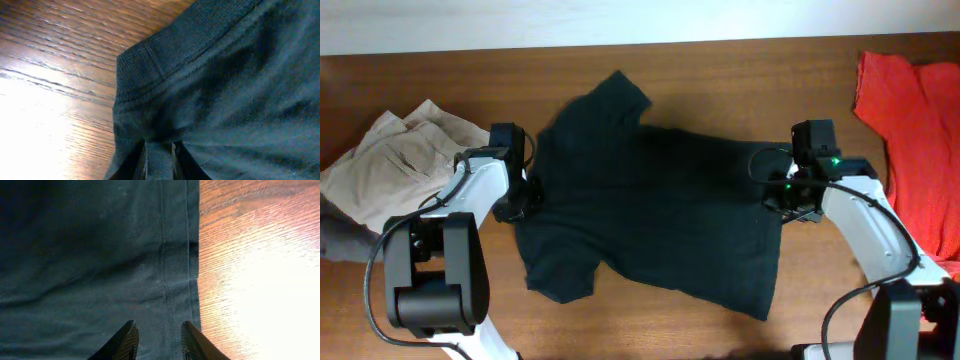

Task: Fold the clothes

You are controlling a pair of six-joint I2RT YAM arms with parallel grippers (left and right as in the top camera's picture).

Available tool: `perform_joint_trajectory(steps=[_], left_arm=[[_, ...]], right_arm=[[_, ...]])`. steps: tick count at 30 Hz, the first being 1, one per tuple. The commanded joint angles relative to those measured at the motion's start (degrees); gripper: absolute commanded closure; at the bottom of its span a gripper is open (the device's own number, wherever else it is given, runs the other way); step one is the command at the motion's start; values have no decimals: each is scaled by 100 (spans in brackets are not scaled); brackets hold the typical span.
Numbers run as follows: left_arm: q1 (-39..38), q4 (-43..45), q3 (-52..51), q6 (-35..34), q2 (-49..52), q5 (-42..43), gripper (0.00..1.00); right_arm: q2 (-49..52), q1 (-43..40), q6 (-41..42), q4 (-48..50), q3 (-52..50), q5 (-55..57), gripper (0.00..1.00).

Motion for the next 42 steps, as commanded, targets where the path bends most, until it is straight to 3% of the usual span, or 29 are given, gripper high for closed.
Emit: perform_joint_trajectory(steps=[1, 10, 17, 22, 27, 33, 34, 39, 42], left_arm=[[107, -37, -341, -50, 363, -581, 82], [92, -20, -341, -33, 363, -562, 82], [92, -24, -341, 0, 363, -564, 82], [92, -24, -341, 101, 363, -535, 76], [92, 17, -267, 127, 363, -450, 73], [87, -162, 103, 428, 76, -129, 70], [87, -234, 214, 529, -103, -26, 69], [59, -212, 448, 1003, -872, 503, 67], [-61, 188, 448, 1493, -1244, 826, 67]], right_arm=[[258, -4, 271, -24, -70, -48, 69], [1174, -7, 643, 105, -348, -269, 87], [1709, -229, 1224, 13, -391, 688, 96], [1709, -669, 1491, -612, -391, 1679, 96], [1705, -787, 1399, -739, -389, 1790, 96], [1419, -737, 667, -645, -157, 1320, 83], [1255, -737, 487, -645, -39, 1060, 76], [656, -741, 146, -640, 291, 382, 57], [402, -741, -2, -595, 393, 98, 50]])
